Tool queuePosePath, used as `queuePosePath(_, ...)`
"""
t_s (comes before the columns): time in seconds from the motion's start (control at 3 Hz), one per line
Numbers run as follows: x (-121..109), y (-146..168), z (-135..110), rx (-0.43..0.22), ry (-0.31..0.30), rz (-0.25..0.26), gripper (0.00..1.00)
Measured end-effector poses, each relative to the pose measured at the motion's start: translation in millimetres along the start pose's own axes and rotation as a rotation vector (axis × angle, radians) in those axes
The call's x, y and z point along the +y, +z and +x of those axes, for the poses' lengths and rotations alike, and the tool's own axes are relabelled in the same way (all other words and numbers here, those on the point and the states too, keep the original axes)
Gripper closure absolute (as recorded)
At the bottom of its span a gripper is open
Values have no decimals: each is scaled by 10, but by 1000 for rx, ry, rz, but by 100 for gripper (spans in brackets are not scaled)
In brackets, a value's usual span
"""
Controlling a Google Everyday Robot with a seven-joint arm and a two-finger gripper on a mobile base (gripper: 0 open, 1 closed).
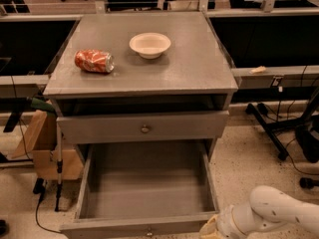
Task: Close middle drawer
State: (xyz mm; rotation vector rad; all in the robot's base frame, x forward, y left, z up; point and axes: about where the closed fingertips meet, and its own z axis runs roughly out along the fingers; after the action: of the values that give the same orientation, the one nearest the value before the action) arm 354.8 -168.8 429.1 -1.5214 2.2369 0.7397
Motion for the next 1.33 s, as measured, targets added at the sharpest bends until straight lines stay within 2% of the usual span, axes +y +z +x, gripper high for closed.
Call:
queuePosePath(0.33,-159,277,15,-8,10,-10,82)
queuePosePath(1.0,-135,294,-32,-19,2,-5,36)
queuePosePath(1.33,-137,347,-143,-37,-17,-4,13)
